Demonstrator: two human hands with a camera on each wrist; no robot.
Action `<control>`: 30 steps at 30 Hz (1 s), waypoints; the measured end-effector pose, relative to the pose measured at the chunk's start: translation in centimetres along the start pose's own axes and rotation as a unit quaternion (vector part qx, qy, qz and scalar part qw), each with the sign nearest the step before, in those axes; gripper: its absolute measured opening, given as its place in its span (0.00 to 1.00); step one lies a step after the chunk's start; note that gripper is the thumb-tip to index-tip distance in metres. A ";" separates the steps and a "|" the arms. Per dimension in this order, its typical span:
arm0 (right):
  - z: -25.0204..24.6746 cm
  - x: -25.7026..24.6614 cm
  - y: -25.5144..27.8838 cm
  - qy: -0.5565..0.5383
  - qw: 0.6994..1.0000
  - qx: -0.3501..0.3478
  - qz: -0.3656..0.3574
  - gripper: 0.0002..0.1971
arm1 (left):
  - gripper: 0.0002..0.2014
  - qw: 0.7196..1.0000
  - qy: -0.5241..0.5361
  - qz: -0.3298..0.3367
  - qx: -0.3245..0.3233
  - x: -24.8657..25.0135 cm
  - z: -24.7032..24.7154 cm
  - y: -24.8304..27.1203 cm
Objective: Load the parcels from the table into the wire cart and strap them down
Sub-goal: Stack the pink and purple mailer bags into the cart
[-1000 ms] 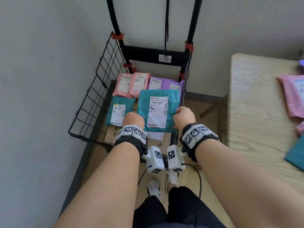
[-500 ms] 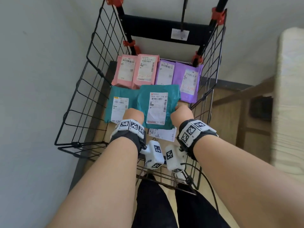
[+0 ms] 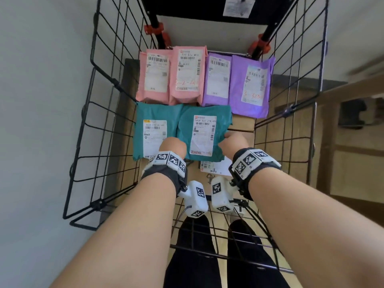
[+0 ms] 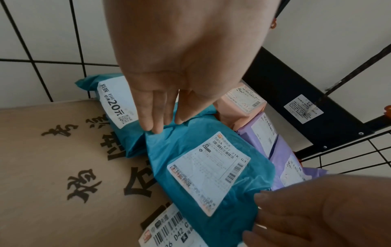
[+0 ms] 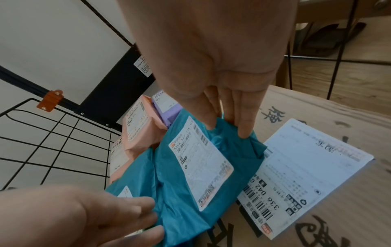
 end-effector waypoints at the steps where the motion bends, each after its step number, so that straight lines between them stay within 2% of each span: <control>1: 0.2 -0.1 0.0 0.002 1.000 -0.005 0.000 0.15 | 0.18 1.000 -0.025 0.004 0.002 -0.2 0.0 -0.2; 6: 0.8 0.2 0.1 0.074 0.997 -0.019 0.013 0.08 | 0.18 0.996 -0.087 0.025 0.018 -0.4 -0.5 0.0; 8: 0.3 0.3 0.1 0.080 0.997 -0.003 0.018 0.11 | 0.18 0.995 -0.097 0.032 0.023 -0.2 -0.8 0.2; 10: -0.2 0.1 0.2 0.063 0.998 -0.001 0.005 0.09 | 0.18 0.995 -0.089 0.036 0.026 0.0 -1.2 0.2; 11: -0.5 -0.1 0.2 0.049 0.999 0.001 -0.004 0.14 | 0.18 0.996 -0.078 0.033 0.024 0.1 -1.3 0.1; 15: -1.8 -0.9 0.7 0.045 0.998 0.007 -0.038 0.21 | 0.19 1.000 0.017 0.000 0.017 0.4 -1.9 1.2; 18: -3.1 -1.7 2.2 0.013 0.998 0.012 -0.053 0.25 | 0.19 0.992 0.105 -0.035 0.054 0.8 -3.1 3.3; 20: -4.2 -2.4 3.7 0.016 0.997 0.011 -0.076 0.25 | 0.20 0.982 0.163 -0.058 0.080 1.3 -4.0 5.1; 24: -7.6 -3.7 7.1 0.041 0.991 0.034 -0.125 0.19 | 0.21 0.947 0.282 -0.086 0.130 2.4 -5.8 9.7; 30: -14.2 -4.0 12.3 0.043 0.979 0.072 -0.185 0.20 | 0.20 0.916 0.344 -0.073 0.192 5.8 -8.6 16.0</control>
Point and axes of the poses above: each hand's wrist, its own y-axis away from the middle knuckle, its own z-axis out of the palm, x = y × z, the point moved 7 cm from there along -y, towards the middle knuckle, and after that the axes turned 5 degrees about -y, right-handed, at the moved point
